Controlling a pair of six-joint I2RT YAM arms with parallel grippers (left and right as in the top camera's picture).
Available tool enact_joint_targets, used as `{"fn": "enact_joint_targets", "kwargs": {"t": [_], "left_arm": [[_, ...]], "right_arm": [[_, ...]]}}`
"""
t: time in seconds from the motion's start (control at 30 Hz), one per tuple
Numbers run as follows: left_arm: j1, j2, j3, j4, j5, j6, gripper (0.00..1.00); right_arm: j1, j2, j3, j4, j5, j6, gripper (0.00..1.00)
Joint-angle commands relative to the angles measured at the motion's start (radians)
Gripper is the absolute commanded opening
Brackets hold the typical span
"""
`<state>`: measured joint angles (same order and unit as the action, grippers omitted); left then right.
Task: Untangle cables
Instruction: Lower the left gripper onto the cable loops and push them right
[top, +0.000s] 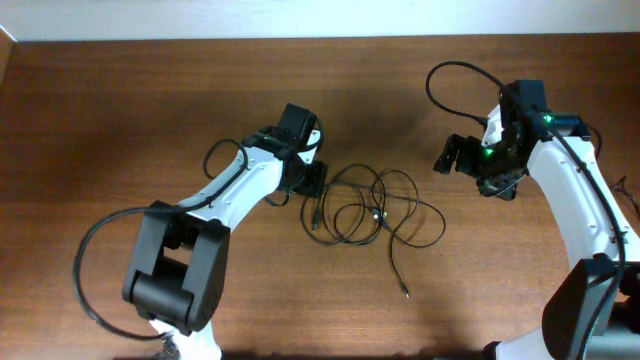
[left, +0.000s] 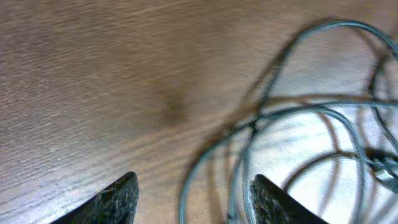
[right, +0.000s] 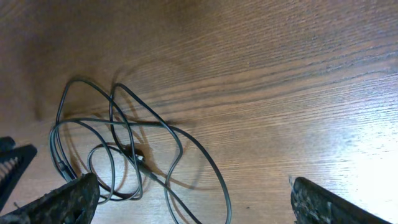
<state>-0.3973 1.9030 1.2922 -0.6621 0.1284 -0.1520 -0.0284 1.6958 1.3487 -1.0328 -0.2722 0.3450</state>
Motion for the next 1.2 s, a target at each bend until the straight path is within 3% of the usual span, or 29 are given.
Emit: {"fn": "enact_joint_targets", "kwargs": {"t": [0.0, 0.03, 0.17, 0.23, 0.37, 0.53, 0.67, 0.77, 0.93, 0.97, 1.0, 1.17], "left_arm": [[0.0, -0.092, 0.031, -0.024, 0.052, 0.041, 0.82], [0.0, -0.085, 0.031, -0.028, 0.052, 0.041, 0.89], [-0.016, -0.084, 0.026, -0.039, 0.096, 0.033, 0.86], [-0.053, -0.083, -0.005, -0.039, 0.097, 0.03, 0.69], [-0.14, -0.083, -0.061, -0.006, 0.097, -0.065, 0.47], [-0.304, -0.071, -0.065, 0.047, 0.079, -0.072, 0.45], [-0.407, -0.009, -0.065, 0.059, -0.137, -0.19, 0.49], [-0.427, 0.053, -0.065, 0.073, -0.243, -0.2, 0.43], [-0.426, 0.121, -0.065, 0.109, -0.241, -0.2, 0.38], [-0.426, 0.124, -0.065, 0.109, -0.241, -0.2, 0.13], [-0.426, 0.124, -0.064, 0.106, -0.238, -0.2, 0.0], [-0.386, -0.054, 0.024, 0.01, -0.247, -0.199, 0.0]], "right_arm": [[0.005, -0.014, -0.005, 0.001, -0.005, 0.011, 0.99], [0.005, -0.014, -0.005, 0.001, -0.005, 0.011, 0.98], [0.005, -0.014, -0.005, 0.001, -0.005, 0.011, 0.99], [0.005, -0.014, -0.005, 0.001, -0.005, 0.011, 0.98], [0.005, -0.014, -0.005, 0.001, -0.005, 0.011, 0.99], [0.004, -0.014, -0.005, 0.001, -0.005, 0.011, 0.99], [0.004, -0.014, -0.005, 0.001, -0.005, 0.011, 0.99], [0.004, -0.014, -0.005, 0.001, -0.005, 0.011, 0.99], [0.003, -0.014, -0.005, 0.001, -0.005, 0.011, 0.98], [0.004, -0.014, -0.005, 0.001, -0.005, 0.011, 0.99], [0.004, -0.014, -0.005, 0.001, -0.005, 0.011, 0.99], [0.004, -0.014, -0.005, 0.001, -0.005, 0.011, 0.98]]}}
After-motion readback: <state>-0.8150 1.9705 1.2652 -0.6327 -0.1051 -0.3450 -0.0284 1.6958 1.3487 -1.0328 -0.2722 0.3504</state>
